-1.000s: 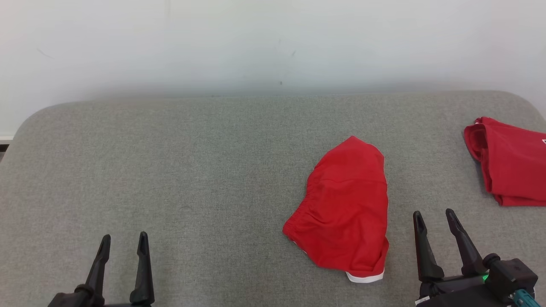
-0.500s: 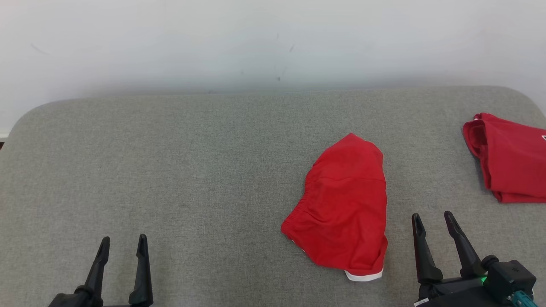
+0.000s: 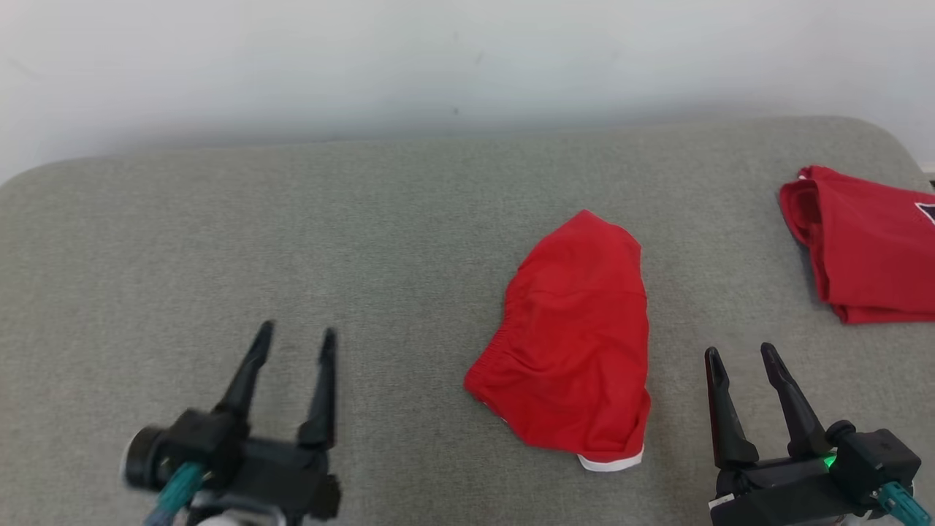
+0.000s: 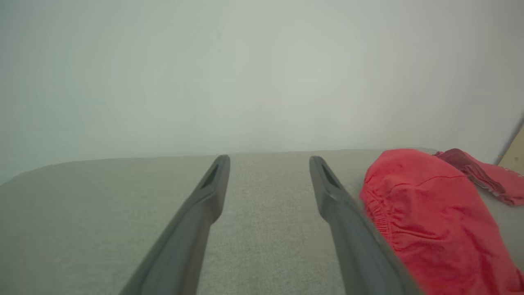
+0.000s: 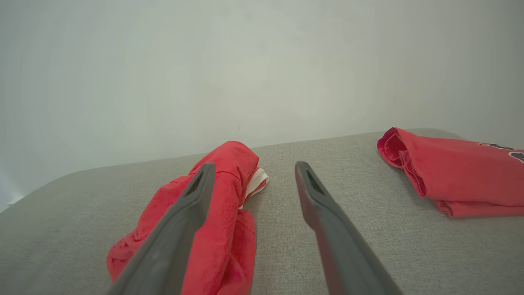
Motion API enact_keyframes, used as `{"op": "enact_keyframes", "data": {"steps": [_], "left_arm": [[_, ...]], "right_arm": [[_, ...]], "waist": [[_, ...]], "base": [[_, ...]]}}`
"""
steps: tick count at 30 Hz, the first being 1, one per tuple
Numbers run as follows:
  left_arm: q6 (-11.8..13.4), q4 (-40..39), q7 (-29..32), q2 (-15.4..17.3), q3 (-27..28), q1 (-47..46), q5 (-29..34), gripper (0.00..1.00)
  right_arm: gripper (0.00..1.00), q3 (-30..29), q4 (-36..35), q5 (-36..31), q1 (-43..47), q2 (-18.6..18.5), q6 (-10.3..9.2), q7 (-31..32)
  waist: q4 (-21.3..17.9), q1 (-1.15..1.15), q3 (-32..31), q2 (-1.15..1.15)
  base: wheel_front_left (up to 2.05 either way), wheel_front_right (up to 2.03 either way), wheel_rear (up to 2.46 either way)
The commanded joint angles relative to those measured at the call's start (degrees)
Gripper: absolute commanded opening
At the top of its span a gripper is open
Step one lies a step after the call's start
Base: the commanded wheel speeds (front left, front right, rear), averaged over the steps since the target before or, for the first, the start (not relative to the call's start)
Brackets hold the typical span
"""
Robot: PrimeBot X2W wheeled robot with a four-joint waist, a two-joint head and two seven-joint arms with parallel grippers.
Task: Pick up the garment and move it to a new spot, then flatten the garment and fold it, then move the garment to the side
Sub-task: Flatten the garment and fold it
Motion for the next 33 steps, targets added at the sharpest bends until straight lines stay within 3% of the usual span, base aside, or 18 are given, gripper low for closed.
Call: {"op": "enact_keyframes", "data": {"steps": [1,14,25,26,27,28,29,33], "left_arm": [[-0.2,1.6,0.0,-0.1,-2.5,-3.2,0.7,1.0],[-0.3,19.2,0.5,1.8,-18.5,-16.2,-2.3,1.0],[-0.3,32.7,2.6,3.0,-24.2,-20.8,-5.6,1.0],[-0.3,33.5,2.5,2.8,-24.6,-21.1,-6.1,0.93],[-0.3,34.1,2.4,2.7,-25.0,-21.2,-6.6,0.32],[-0.3,34.1,2.0,2.5,-25.1,-21.5,-7.2,0.09],[-0.3,34.0,1.5,2.5,-25.1,-21.7,-7.7,0.0],[0.0,32.8,0.4,3.1,-23.9,-22.4,-8.2,0.0]], "right_arm": [[1.0,0.0,0.1,0.4,-0.5,-0.2,-0.15,0.0],[1.0,-0.3,0.4,1.0,-2.6,0.6,-0.15,0.0],[1.0,-0.7,0.4,1.5,-4.2,1.2,-0.15,0.0],[1.0,-0.8,0.4,1.5,-4.3,1.2,-0.15,0.0],[1.0,-0.9,0.4,1.4,-4.3,1.3,-0.15,0.0],[1.0,-1.1,0.4,1.3,-4.1,1.3,-0.15,0.0],[1.0,-1.3,0.3,1.2,-3.9,1.3,-0.15,0.0],[1.0,-1.7,0.3,0.9,-3.2,1.3,-0.15,0.0]], "waist": [[-1.7,0.0,1.3,0.0],[-8.4,0.0,5.2,0.0],[-11.4,0.0,8.1,0.0],[-11.5,0.0,8.1,0.0],[-11.4,0.0,8.1,0.0],[-11.3,0.0,8.1,0.0],[-11.0,0.0,8.0,0.0],[-9.2,0.0,7.2,0.0]], "base": [[0.0,0.0,0.0],[0.0,0.0,0.0],[0.0,0.0,0.0],[0.0,0.0,0.0],[0.0,0.0,0.0],[0.0,0.0,0.0],[0.0,0.0,0.0],[0.0,0.0,0.0]]}}
